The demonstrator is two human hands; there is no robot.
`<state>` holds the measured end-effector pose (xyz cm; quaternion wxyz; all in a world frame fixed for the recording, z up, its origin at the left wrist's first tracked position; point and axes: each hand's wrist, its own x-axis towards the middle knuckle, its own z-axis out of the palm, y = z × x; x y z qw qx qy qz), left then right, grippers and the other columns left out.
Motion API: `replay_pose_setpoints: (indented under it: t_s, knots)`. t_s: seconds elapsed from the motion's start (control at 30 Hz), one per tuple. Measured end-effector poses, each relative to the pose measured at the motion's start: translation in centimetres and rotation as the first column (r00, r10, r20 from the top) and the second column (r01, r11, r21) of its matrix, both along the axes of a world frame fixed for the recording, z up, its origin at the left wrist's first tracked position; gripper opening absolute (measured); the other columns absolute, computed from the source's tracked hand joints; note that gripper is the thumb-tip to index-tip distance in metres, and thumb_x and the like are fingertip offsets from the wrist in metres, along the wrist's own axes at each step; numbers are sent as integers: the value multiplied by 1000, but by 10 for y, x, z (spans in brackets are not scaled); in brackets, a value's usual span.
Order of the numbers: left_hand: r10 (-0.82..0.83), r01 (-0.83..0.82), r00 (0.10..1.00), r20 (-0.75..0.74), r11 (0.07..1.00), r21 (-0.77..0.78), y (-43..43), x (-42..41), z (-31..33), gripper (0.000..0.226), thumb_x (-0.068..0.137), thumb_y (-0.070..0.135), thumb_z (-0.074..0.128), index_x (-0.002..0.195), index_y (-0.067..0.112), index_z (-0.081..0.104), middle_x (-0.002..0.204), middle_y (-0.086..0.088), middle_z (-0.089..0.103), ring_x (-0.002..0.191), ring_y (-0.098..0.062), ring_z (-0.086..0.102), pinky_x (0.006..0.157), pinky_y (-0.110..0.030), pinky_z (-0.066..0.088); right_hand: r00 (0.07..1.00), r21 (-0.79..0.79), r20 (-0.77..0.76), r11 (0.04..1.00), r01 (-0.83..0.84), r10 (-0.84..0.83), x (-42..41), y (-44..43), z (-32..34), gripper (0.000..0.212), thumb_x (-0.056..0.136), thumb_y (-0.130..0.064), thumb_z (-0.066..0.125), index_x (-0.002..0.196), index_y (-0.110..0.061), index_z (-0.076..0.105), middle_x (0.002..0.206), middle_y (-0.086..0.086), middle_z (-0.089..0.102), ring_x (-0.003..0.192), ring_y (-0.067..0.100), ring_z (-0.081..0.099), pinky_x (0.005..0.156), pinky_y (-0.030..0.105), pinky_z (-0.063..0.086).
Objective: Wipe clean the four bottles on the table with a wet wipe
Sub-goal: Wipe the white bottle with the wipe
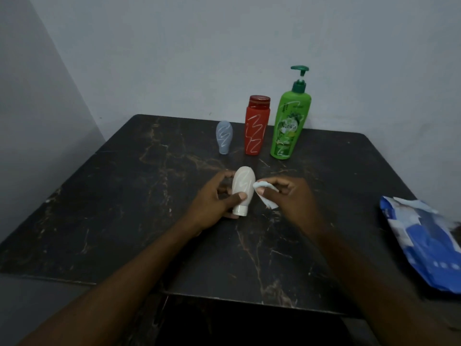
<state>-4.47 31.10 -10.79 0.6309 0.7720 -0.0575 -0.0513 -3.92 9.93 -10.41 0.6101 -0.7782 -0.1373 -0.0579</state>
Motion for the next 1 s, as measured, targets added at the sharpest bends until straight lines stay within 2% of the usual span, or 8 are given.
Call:
replay_pose_setpoints:
  t_s: [0.13, 0.4, 0.53, 0.63, 0.7, 0.77, 0.87, 1.0]
  knots:
    - [-66, 33, 983, 173, 981, 192, -11, -5, -5, 53, 89, 34, 78, 137, 40, 57, 124, 12, 68, 108, -7, 67, 92, -36, 59, 997, -70, 40, 995, 75, -72, -20, -20, -10, 22, 86, -20, 77, 106, -28, 73, 98, -17, 74, 91, -1, 70, 78, 13, 53]
    - [-236, 149, 953, 192, 911, 384, -34, -13, -8, 50, 90, 33, 77, 138, 33, 63, 118, 16, 71, 100, -2, 66, 85, -16, 52, 983, -254, 105, 952, 172, -150, -39, -52, -36, 23, 92, -20, 65, 100, -42, 70, 91, -17, 70, 85, -1, 66, 80, 18, 53]
    - [-248, 126, 945, 211, 876, 466, -40, -14, -10, 42, 93, 38, 73, 134, 30, 67, 117, 16, 72, 102, 1, 66, 91, -25, 54, 974, -307, 175, 931, 195, -146, -51, -50, -40, 27, 90, -12, 67, 101, -35, 73, 91, -20, 65, 88, -1, 64, 79, 14, 49]
    - [-204, 54, 936, 287, 889, 454, -43, -22, -12, 33, 91, 39, 75, 122, 31, 69, 108, 17, 72, 96, 0, 66, 82, -20, 54, 956, -301, 242, 924, 236, -165, -57, -43, -41, 29, 86, -6, 67, 104, -26, 76, 94, -16, 65, 87, 3, 64, 79, 21, 51]
    - [-170, 4, 924, 343, 900, 436, -44, -25, -13, 24, 91, 37, 76, 111, 30, 66, 99, 15, 70, 90, -4, 67, 75, -19, 53, 959, -293, 230, 927, 232, -167, -58, -41, -42, 28, 86, -10, 68, 108, -26, 76, 97, -14, 65, 86, 4, 64, 77, 23, 53]
    - [-186, -46, 889, 418, 872, 487, -42, -28, -14, 20, 92, 42, 72, 107, 28, 67, 94, 13, 69, 85, -6, 65, 73, -24, 53, 962, -300, 219, 927, 226, -163, -59, -39, -41, 23, 88, -19, 71, 110, -24, 75, 97, -13, 64, 87, 2, 63, 75, 13, 50]
    - [-227, -101, 845, 484, 821, 562, -40, -30, -18, 29, 93, 50, 66, 109, 26, 69, 93, 12, 64, 83, -1, 59, 72, -20, 48, 955, -299, 238, 922, 247, -178, -61, -35, -37, 18, 92, -27, 69, 108, -23, 76, 95, -12, 64, 90, -2, 61, 75, 4, 41]
    - [-260, -102, 833, 488, 794, 599, -34, -36, -24, 38, 88, 43, 77, 119, 23, 69, 97, 12, 62, 85, -1, 58, 75, -19, 48, 952, -285, 225, 921, 266, -205, -60, -32, -37, 15, 93, -28, 69, 104, -23, 78, 94, -11, 67, 88, 0, 63, 75, 4, 41]
